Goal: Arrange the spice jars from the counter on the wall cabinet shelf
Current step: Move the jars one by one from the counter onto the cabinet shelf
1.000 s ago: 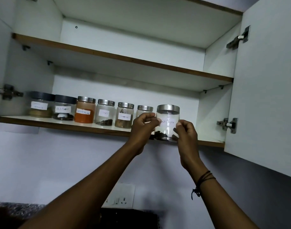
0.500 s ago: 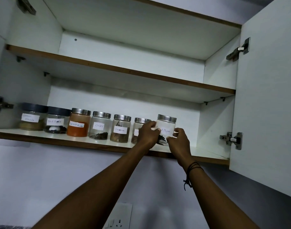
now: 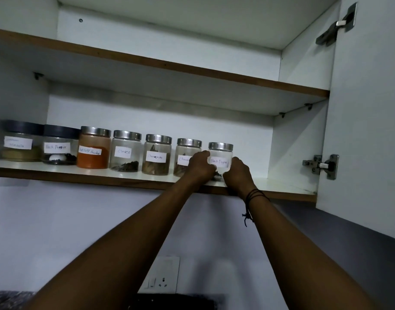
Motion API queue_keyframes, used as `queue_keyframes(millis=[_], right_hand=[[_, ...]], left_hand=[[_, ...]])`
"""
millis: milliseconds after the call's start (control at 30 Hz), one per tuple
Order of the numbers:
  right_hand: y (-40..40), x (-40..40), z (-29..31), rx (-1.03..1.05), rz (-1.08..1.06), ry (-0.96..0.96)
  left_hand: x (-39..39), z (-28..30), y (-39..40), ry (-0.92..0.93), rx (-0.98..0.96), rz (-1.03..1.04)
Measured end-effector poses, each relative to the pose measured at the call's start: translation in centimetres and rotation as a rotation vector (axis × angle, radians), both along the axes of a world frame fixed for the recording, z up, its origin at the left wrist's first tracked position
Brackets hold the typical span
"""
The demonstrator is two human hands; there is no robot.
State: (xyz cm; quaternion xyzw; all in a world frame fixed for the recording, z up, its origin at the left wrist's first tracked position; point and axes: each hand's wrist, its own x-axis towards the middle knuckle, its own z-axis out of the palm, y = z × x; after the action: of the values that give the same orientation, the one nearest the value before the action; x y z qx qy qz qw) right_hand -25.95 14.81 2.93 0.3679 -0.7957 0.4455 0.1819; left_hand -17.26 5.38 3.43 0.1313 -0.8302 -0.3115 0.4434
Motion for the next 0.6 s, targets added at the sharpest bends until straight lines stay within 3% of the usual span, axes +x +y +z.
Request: queue_keyframes(millis=[200,433,600], right_hand=[[1.5,1.6,-1.2,-0.102,0.013,0.073],[5.7,5.6,-5.6,-0.308,0.080,0.132],[9.3,8.0,-10.0,-0.305,0.091,0.044]], left_hand=[[1.1,-1.5,1.3,0.111,-0.101,0.048],[3.4,-6.6,5.4,0.343,-0.246,-0.170],[4.8,-11.8,9.1,0.349,-0.105,-0.312]])
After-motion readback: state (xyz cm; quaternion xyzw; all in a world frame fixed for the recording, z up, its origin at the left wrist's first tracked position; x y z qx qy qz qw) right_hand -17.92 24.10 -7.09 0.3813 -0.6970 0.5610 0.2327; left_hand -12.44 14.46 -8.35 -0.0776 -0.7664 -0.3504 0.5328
